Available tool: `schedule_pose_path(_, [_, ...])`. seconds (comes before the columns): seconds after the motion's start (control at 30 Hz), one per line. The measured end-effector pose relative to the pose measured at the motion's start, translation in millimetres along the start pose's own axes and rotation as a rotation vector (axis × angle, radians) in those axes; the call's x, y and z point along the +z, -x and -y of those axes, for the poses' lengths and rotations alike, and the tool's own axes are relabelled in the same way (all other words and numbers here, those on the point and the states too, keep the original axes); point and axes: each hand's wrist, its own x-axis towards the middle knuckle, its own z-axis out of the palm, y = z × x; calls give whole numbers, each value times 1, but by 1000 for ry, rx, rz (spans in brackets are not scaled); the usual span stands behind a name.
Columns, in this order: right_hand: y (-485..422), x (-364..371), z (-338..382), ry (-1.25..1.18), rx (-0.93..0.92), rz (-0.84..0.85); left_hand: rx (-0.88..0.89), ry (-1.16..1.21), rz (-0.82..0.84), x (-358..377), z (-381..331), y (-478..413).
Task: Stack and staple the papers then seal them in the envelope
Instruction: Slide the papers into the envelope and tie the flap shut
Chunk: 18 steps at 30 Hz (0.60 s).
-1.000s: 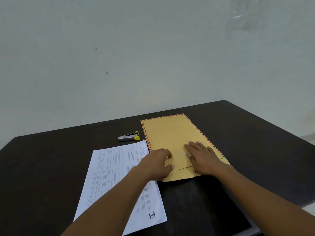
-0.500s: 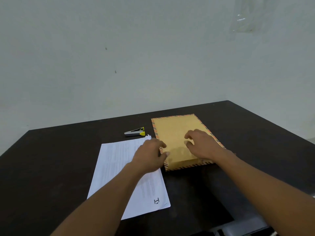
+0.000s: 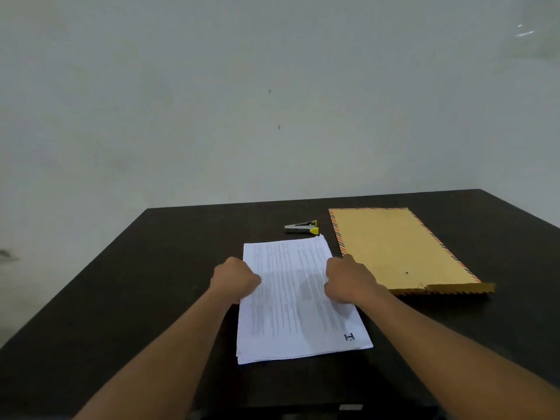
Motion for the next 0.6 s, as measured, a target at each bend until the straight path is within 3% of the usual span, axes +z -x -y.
schedule_pose_path(0.2, [2, 3, -13, -237, 19, -31, 8, 164, 85, 0, 5, -2])
schedule_pose_path(0.47, [9, -3, -9, -604, -76, -276, 118, 434, 42, 1, 5, 4])
schedule_pose_path(0.6, [8, -28, -7, -768, -148, -356, 151, 634, 215, -14, -1, 14])
